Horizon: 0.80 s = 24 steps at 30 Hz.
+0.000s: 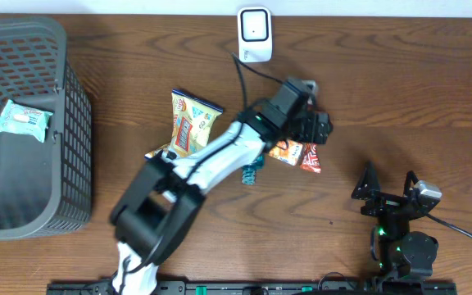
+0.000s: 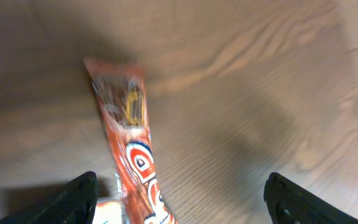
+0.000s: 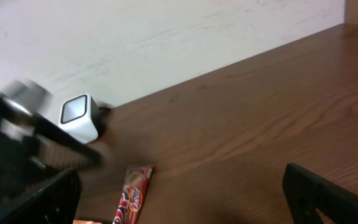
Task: Scan the item barcode
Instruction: 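Carry the chocolate bar right and lower it beside the orange packet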
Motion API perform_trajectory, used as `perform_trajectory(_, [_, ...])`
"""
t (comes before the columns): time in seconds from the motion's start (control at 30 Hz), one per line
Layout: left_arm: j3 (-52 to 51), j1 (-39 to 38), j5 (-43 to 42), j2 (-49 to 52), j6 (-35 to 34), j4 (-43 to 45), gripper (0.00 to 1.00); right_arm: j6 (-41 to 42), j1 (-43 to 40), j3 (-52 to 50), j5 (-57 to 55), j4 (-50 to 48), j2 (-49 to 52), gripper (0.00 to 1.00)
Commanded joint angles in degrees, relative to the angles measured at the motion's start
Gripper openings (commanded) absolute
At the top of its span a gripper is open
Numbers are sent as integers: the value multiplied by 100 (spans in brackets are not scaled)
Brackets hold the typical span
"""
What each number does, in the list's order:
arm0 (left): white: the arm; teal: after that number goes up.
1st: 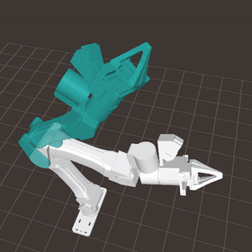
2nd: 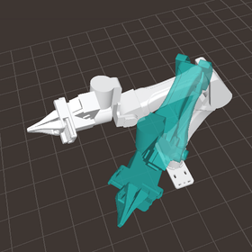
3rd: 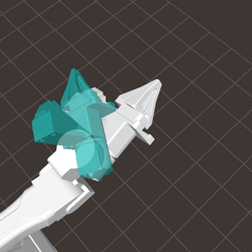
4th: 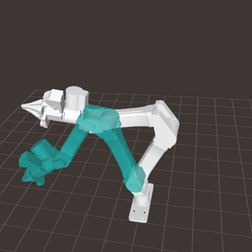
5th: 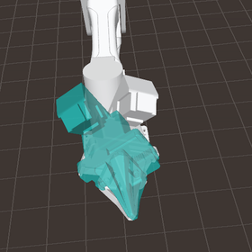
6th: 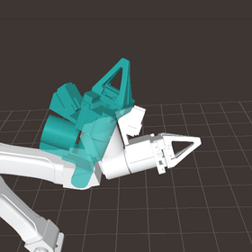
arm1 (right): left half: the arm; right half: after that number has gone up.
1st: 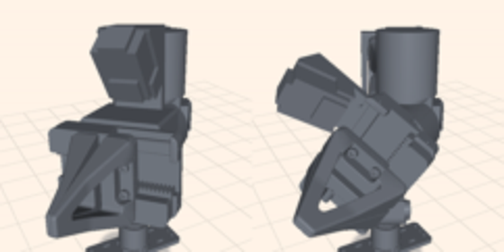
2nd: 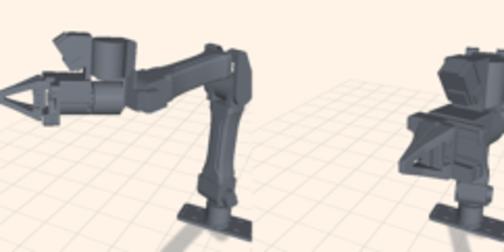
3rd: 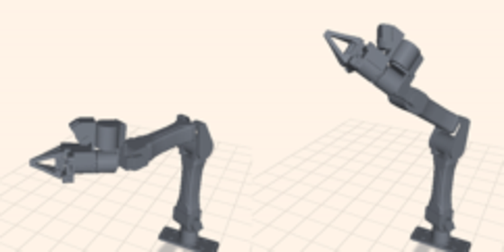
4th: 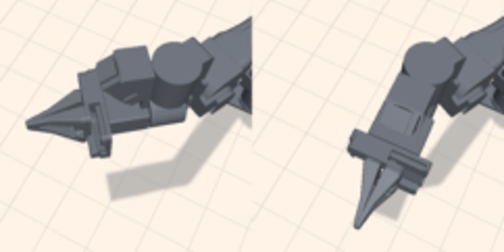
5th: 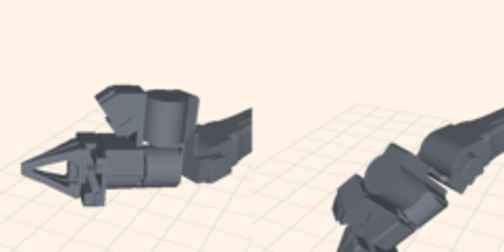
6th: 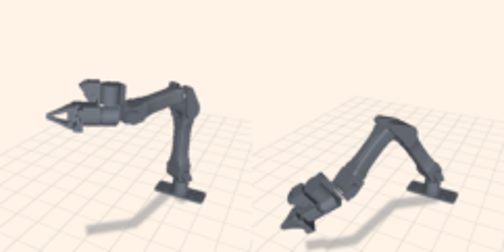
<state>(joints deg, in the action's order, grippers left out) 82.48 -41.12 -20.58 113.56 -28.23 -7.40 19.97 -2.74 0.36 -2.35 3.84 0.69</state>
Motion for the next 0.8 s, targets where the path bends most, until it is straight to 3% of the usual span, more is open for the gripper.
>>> perform_trajectory(0.0, [87,431,157,-1174,863,-83,86,15,44,-4,-31,24,-26,99])
perform_trajectory(0.07, [87,697,634,-1685,1261,-249,87,15,44,-4,-31,24,-26,99])
perform_trajectory(0.1, [87,859,977,-1941,1504,-326,95,15,44,-4,-31,24,-26,99])
perform_trajectory(0.17, [87,1244,1792,-2437,1880,-426,98,15,44,-4,-31,24,-26,99])
perform_trajectory(0.27, [87,1915,2734,-2981,1963,-553,98,15,44,-4,-31,24,-26,99])
perform_trajectory(0.4, [87,3099,3073,-3434,1834,-874,98,15,44,-4,-31,24,-26,99])
perform_trajectory(0.53, [85,4531,3071,-3484,420,-1576,98,15,44,-4,-31,24,-26,99])
perform_trajectory(0.63, [37,5967,3056,-3206,-1762,-2754,98,15,44,-4,-31,24,-26,99])
perform_trajectory(0.7, [-9,6505,2946,-2973,-2494,-3147,98,15,44,-4,-31,24,-26,99])
perform_trajectory(0.77, [-50,6981,2605,-2640,-2632,-3248,98,15,44,-4,-31,24,-26,99])
